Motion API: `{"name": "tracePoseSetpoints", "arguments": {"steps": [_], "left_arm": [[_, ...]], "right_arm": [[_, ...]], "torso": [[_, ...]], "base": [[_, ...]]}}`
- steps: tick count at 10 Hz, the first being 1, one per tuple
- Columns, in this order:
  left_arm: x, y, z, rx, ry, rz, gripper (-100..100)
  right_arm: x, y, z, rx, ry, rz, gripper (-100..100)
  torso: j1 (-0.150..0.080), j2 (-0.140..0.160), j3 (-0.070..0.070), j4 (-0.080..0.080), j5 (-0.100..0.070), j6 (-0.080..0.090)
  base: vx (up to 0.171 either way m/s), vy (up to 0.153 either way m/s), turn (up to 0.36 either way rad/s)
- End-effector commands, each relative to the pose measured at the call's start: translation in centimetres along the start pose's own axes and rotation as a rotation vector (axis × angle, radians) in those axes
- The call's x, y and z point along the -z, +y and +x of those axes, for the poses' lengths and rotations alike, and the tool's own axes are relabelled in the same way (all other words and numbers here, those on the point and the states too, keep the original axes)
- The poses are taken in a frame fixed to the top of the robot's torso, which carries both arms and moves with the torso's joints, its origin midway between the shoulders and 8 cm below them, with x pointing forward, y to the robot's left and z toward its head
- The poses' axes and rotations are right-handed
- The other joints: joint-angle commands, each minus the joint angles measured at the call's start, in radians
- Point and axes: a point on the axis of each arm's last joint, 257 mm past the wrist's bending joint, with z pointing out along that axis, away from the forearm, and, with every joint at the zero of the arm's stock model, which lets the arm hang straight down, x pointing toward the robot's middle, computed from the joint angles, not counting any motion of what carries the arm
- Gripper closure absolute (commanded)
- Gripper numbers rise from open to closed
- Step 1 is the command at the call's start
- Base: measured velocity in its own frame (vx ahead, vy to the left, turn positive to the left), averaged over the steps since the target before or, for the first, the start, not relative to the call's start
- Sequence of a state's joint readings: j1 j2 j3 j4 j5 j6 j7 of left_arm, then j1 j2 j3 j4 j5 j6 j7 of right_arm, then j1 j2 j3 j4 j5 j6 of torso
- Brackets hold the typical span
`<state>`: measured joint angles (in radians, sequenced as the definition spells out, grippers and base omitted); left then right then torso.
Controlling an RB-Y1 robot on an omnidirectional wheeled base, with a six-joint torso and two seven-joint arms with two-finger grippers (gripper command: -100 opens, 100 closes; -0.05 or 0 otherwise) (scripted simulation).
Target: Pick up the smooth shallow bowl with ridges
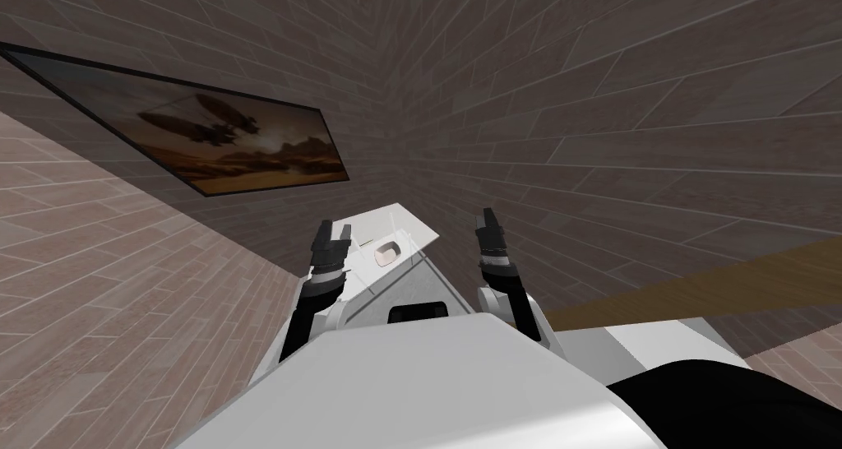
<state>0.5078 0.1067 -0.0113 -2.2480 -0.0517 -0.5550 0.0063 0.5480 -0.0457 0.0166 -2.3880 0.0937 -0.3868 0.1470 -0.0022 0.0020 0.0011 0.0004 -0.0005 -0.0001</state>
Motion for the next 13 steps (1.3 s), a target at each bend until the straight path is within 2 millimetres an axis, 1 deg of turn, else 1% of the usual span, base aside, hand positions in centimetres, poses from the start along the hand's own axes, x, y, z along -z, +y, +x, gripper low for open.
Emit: {"name": "tracePoseSetpoints", "arguments": {"steps": [1, 4, 5, 8, 9, 10, 11, 12, 13], "left_arm": [[0.7, 2.7, -0.5, -0.008, 0.014, -0.066, -100], [1.8, 7.9, -1.5, -0.020, 0.016, -0.200, -100], [1.9, 8.1, -1.5, -0.020, 0.016, -0.205, -100], [3.9, 13.7, -2.9, -0.025, -0.005, -0.356, -100], [4.0, 13.9, -2.9, -0.025, -0.005, -0.364, -100], [4.9, 15.9, -3.4, -0.024, -0.015, -0.420, -100], [5.5, 17.4, -3.9, -0.022, -0.025, -0.462, -100], [5.8, 17.9, -3.9, -0.022, -0.026, -0.477, -100], [6.9, 19.7, -4.4, -0.019, -0.037, -0.534, -100]], "right_arm": [[0.0, 0.0, 0.0, 0.000, 0.000, 0.000, 0], [0.0, 0.0, 0.0, 0.000, 0.000, 0.000, 0], [0.0, 0.0, 0.0, 0.000, 0.000, 0.000, 0], [0.0, 0.0, 0.0, 0.000, 0.000, 0.000, 0], [0.0, 0.0, 0.0, 0.000, 0.000, 0.000, 0], [0.0, 0.0, 0.0, 0.000, 0.000, 0.000, 0], [0.0, 0.0, 0.0, 0.000, 0.000, 0.000, 0], [0.0, 0.0, 0.0, 0.000, 0.000, 0.000, 0], [0.0, 0.0, 0.0, 0.000, 0.000, 0.000, 0]], "torso": [[0.000, 0.000, 0.000, 0.000, 0.000, 0.000], [-0.001, 0.001, 0.000, 0.000, 0.000, 0.000], [-0.001, 0.001, 0.001, 0.000, 0.000, 0.000], [0.000, 0.000, 0.000, 0.000, 0.000, 0.000], [-0.001, 0.000, 0.000, 0.000, 0.000, 0.000], [0.000, 0.000, 0.000, 0.000, 0.000, 0.000], [0.000, 0.000, 0.000, 0.000, 0.000, 0.000], [-0.001, -0.001, 0.000, 0.000, 0.000, 0.000], [0.000, -0.001, -0.001, 0.000, 0.000, 0.000]], "base": [[-0.032, -0.044, 0.058], [-0.044, -0.051, 0.072], [-0.030, -0.037, 0.021], [-0.032, -0.044, 0.069], [-0.030, -0.037, 0.025], [-0.025, -0.033, 0.054], [-0.023, -0.051, 0.081], [-0.016, -0.040, 0.030], [-0.011, -0.040, 0.043]]}}
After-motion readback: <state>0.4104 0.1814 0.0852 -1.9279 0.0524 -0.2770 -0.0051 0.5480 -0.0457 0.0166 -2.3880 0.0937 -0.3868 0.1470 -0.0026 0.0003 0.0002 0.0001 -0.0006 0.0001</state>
